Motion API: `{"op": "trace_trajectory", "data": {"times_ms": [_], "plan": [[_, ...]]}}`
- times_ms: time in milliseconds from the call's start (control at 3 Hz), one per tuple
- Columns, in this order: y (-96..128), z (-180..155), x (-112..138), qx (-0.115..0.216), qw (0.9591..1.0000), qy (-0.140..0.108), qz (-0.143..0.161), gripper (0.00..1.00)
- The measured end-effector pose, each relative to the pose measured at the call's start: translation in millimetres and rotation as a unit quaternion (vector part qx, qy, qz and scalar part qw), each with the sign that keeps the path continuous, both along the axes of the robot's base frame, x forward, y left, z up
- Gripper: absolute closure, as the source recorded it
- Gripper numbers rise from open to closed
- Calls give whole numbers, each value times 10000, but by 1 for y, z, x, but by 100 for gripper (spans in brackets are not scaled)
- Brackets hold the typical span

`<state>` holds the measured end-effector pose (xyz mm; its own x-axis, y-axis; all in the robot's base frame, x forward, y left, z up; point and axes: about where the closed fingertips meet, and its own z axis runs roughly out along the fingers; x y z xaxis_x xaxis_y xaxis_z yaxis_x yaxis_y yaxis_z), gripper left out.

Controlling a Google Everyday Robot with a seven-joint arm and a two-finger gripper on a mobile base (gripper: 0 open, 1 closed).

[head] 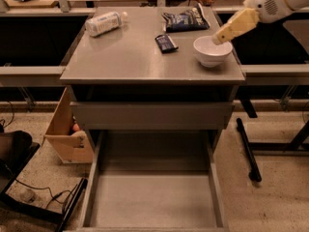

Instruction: Place rxbar blueberry into middle drawer

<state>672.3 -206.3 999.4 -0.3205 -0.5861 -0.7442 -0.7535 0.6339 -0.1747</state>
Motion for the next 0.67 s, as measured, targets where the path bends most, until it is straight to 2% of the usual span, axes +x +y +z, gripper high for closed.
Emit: {"op": "trace_trajectory", "data": {"times_ms": [333,667], "plan": [[34,1,36,-95,9999,110,-17,0],[69,-15,90,-478,9956,458,-664,0]]}}
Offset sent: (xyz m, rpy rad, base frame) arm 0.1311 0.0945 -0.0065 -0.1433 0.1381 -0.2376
